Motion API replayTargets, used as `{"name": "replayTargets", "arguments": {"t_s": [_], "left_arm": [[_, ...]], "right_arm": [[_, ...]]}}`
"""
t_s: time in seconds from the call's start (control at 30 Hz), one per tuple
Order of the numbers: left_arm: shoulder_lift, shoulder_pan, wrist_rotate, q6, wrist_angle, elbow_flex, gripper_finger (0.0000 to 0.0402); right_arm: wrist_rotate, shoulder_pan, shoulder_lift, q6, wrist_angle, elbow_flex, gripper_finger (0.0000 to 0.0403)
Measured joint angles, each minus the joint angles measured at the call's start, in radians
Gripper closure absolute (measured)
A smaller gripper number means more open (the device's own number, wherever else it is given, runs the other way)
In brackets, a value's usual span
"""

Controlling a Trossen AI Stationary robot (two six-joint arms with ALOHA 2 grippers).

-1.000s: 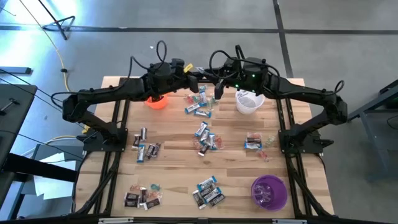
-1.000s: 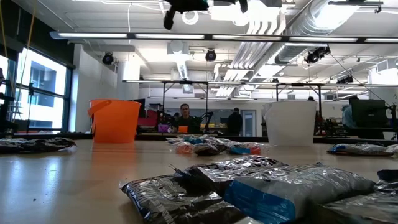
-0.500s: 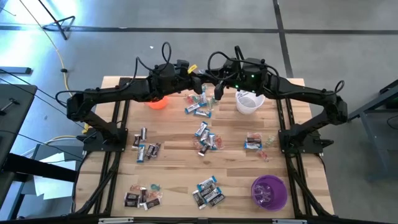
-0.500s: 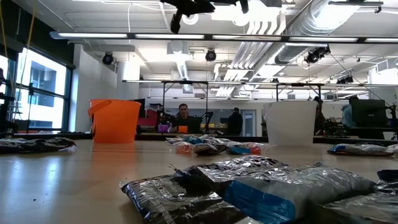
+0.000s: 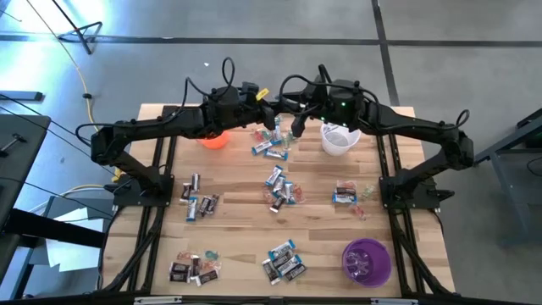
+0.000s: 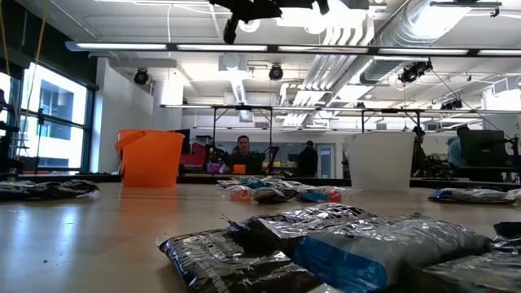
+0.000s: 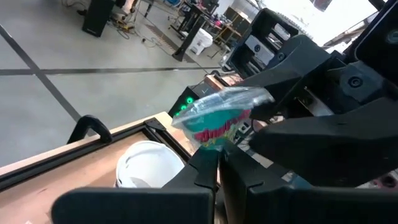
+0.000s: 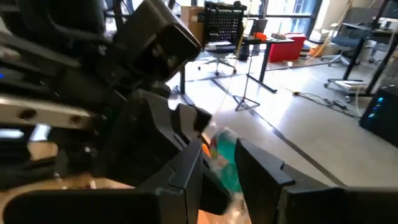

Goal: Sort candy
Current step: Put the blue gummy into the white bucket

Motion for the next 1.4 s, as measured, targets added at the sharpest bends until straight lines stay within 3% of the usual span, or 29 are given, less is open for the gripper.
{"name": "replayTargets", "arguments": {"t_s": [0.57,1.4], "left_arm": [[0.0,0.007,0.016,-0.006,-0.024,-0.002,0.0402],[-0.001,0.008,0.015,-0.007,0.001,0.0,0.0402]], "right_arm": [[0.109,-0.002,-0.033,-0.063,-0.079,0.001,0.0308],[0.053,-0.002,-0.043,0.026,-0.079,0.001,0.0308]]}}
